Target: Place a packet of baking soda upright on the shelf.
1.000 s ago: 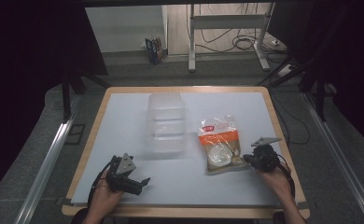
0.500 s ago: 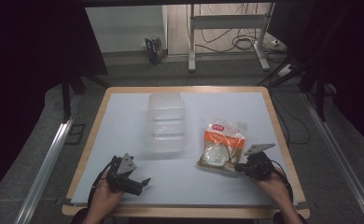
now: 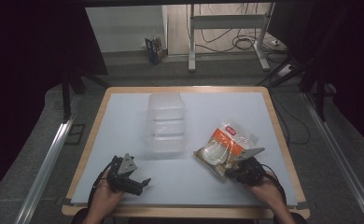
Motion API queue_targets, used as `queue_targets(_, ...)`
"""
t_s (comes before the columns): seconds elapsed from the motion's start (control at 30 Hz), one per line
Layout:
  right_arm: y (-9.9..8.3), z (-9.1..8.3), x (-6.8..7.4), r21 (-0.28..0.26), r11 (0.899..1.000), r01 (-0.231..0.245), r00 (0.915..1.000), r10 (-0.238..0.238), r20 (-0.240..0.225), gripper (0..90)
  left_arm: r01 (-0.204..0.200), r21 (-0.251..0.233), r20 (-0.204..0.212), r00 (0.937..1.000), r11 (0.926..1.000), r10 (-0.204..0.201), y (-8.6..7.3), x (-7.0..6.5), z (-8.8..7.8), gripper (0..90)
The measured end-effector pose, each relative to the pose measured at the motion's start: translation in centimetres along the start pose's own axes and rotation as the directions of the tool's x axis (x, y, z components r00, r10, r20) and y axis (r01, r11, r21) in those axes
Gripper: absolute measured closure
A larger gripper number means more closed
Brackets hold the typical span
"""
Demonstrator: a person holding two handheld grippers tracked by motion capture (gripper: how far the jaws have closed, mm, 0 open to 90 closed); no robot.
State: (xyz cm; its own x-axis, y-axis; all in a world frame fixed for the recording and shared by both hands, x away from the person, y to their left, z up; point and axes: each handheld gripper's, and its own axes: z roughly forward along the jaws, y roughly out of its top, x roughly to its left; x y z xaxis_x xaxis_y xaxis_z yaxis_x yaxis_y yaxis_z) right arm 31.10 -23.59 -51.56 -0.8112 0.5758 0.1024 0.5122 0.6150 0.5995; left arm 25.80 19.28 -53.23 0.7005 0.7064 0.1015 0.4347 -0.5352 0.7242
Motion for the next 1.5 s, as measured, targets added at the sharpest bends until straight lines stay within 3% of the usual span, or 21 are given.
queue_targets(0.17, 1.0, 1.0, 1.3, 0.004, 0.999, 0.05, 0.9981, -0.05, -0.035, 88.4, -0.003, 0.004, 0.001, 1.0, 1.0, 0.003, 0.0, 0.0, 0.1, 0.0)
queue_targets(0.33, 1.8, 1.5, 2.3, 0.028, 0.995, 0.098, 0.9952, -0.098, -0.007, 88.4, -0.002, 0.004, 0.001, 1.0, 1.0, 0.002, 0.0, 0.0, 0.1, 0.0)
queue_targets(0.4, 1.7, 1.4, 2.2, 0.03, 0.995, 0.096, 0.9954, -0.095, -0.011, 87.9, -0.001, 0.003, 0.0, 1.0, 1.0, 0.001, 0.0, 0.0, 0.0, 0.0)
queue_targets(0.5, 1.6, 1.1, 2.1, 0.037, 0.995, 0.094, 0.9952, -0.095, 0.023, 84.4, -0.002, 0.003, -0.003, 1.0, 1.0, 0.002, -0.1, 0.0, 0.0, 0.0)
queue_targets(0.7, 1.2, -1.0, 1.4, -0.027, 0.999, 0.045, 0.9977, -0.044, 0.051, 78.2, -0.004, 0.005, -0.005, 1.0, 1.0, 0.004, -0.1, 0.0, 0.0, 0.0)
queue_targets(1.03, 1.2, -3.1, 0.3, -0.089, 0.996, 0.001, 0.9939, 0.009, 0.11, 49.1, -0.002, 0.002, -0.011, 0.9999, 1.0, 0.002, -0.1, 0.1, 0.0, 0.0)
queue_targets(1.3, 1.2, -4.9, -1.4, -0.138, 0.99, -0.036, 0.9778, 0.064, 0.2, 29.1, 0.003, -0.003, -0.012, 0.9999, 1.0, -0.003, -0.1, 0.1, -0.1, 0.0)
queue_targets(1.4, 1.1, -5.7, -2.2, -0.152, 0.987, -0.05, 0.9632, 0.088, 0.254, 19.7, 0.003, -0.002, -0.012, 0.9999, 1.0, -0.003, -0.1, 0.1, -0.1, 0.0)
queue_targets(1.5, 0.9, -6.3, -2.8, -0.157, 0.986, -0.052, 0.9526, 0.096, 0.289, 17.9, 0.005, -0.002, -0.013, 0.9999, 1.0, -0.005, -0.1, 0.1, -0.1, 0.0)
